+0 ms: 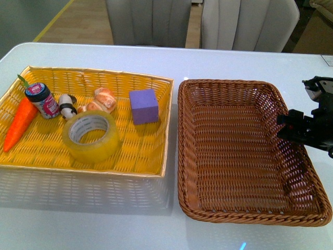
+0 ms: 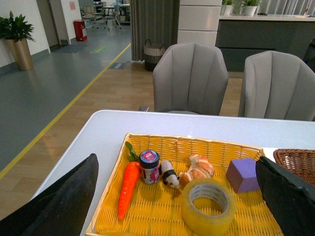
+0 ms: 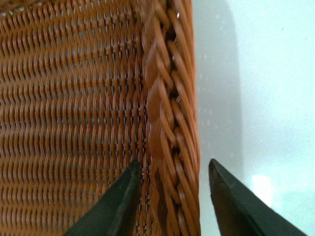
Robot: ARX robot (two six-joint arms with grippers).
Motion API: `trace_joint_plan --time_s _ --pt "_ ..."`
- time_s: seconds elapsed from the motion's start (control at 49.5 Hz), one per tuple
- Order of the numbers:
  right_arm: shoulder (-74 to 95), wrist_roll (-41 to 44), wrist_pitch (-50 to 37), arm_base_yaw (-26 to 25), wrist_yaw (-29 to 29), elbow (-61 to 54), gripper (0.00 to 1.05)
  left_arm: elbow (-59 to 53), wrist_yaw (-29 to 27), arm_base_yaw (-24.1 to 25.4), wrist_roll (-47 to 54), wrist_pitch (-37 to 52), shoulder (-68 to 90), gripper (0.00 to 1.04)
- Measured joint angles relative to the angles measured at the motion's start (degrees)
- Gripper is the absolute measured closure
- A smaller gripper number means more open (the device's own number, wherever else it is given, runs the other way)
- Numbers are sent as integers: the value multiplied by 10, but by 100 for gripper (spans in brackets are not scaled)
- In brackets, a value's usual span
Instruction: Move tape to another basket
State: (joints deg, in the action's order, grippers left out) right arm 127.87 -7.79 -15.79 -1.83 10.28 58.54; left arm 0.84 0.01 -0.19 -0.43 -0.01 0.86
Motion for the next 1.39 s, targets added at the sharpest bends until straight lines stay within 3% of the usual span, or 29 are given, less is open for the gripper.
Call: trace_joint_plan --time_s 0.404,0.606,0.707,0.788,0.848,1.212,1.394 --pt "-119 32 -84 -75 2 -59 8 0 0 0 0 0 0 9" --pt "-245 50 -136 -115 42 -138 9 0 0 0 0 0 0 9" --pt "-289 62 -349 -117 23 -226 24 0 0 0 0 0 0 9" --pt "-319 66 -468 -106 13 -289 36 0 0 0 0 0 0 9" --pt "-343 69 -508 -96 8 -322 45 0 0 0 0 0 0 9" --pt "-487 74 -498 -52 -36 -457 101 0 0 0 0 0 0 9" --pt "-564 76 -463 -35 -50 -500 103 0 0 0 0 0 0 9"
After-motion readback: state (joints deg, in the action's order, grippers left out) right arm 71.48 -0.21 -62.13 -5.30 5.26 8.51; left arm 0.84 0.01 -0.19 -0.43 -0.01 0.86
